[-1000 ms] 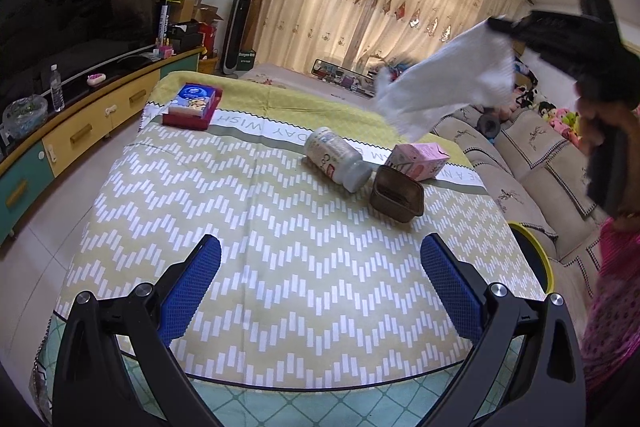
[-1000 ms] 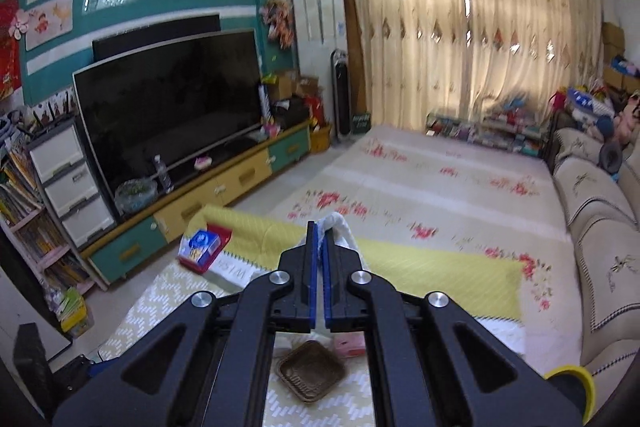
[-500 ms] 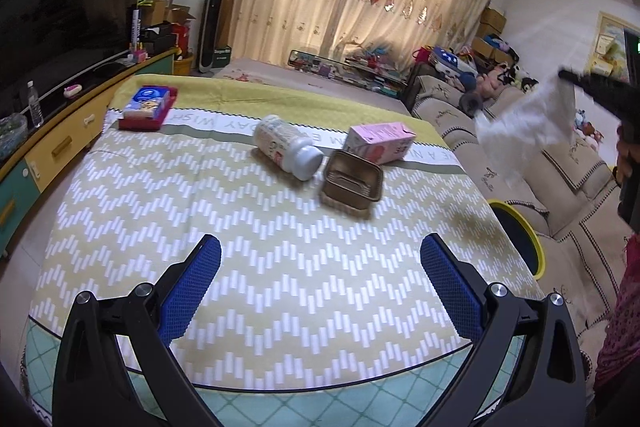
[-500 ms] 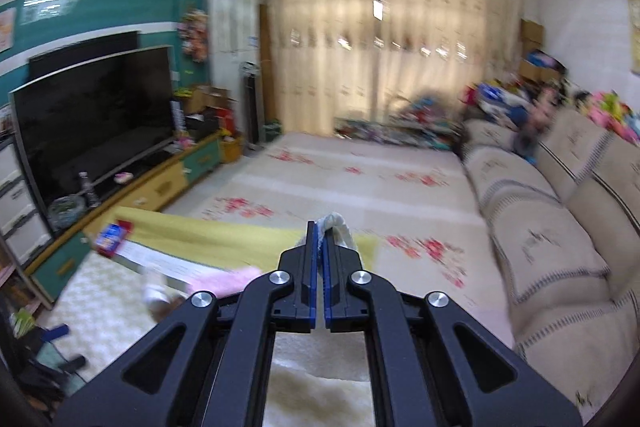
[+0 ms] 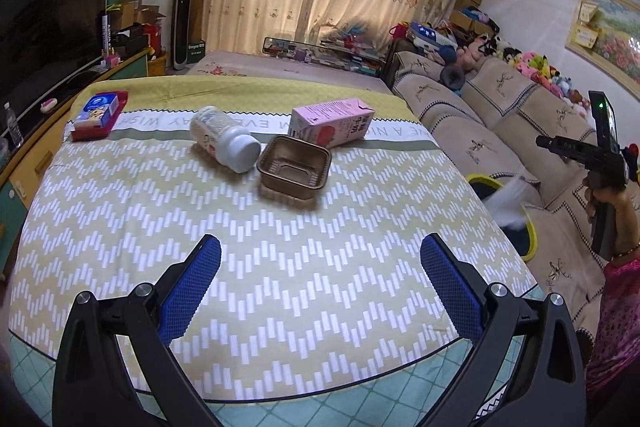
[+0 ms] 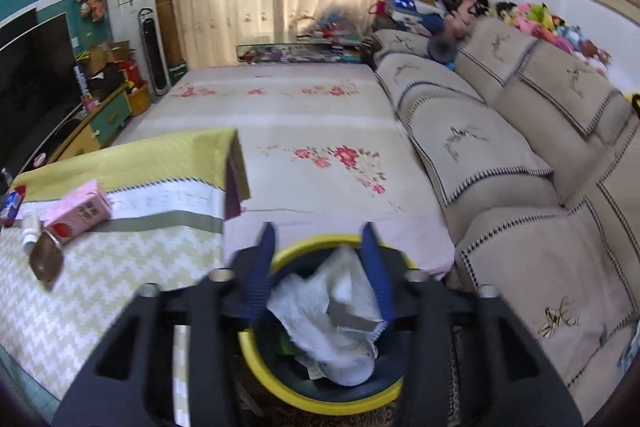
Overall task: Collect trash
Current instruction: 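Carry the white tissue over the bin with the right tool and release it, then lower the left tool onto the brown plastic tray and grasp its rim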
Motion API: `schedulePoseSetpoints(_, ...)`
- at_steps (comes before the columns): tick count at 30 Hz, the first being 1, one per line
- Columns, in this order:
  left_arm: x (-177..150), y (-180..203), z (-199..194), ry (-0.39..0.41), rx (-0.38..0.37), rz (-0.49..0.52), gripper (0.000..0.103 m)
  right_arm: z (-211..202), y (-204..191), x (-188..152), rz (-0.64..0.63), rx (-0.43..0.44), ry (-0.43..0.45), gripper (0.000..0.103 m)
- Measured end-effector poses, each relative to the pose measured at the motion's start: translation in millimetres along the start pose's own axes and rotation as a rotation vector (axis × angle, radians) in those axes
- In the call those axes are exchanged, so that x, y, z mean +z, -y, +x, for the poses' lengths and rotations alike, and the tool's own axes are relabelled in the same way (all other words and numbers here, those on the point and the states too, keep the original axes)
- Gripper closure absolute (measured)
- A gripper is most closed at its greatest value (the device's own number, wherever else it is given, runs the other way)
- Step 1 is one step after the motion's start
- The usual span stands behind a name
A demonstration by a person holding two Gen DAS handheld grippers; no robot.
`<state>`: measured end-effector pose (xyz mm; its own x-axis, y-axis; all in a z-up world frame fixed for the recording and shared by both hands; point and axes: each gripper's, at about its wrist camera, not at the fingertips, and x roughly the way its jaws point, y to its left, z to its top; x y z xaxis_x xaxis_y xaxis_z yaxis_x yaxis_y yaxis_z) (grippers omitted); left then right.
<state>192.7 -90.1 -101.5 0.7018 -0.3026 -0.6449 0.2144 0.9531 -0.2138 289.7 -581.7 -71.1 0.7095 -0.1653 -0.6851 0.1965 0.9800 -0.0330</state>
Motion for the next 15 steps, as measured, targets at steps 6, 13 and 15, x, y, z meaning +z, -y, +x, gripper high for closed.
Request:
schedulePoseSetpoints(6,5.1,3.1,23.0,-0.041,0.003,0.009,0.005,5.5,0.3,-15.0,-0.009,0.006,0.005,0.049)
schedulePoseSetpoints(13,24.9,-2.1,64.3,-0.095,0.021,0.04,0.005,12.2,-3.4,-22.0,-0.004,0.04,-0.009,0.048)
schedulePoseSetpoints(15,30.9,-5.7,80.2,-0.124,0.011,0.043,0.005,15.2,-4.3,-24.0,-0.004,0.05,-0.015,0.048)
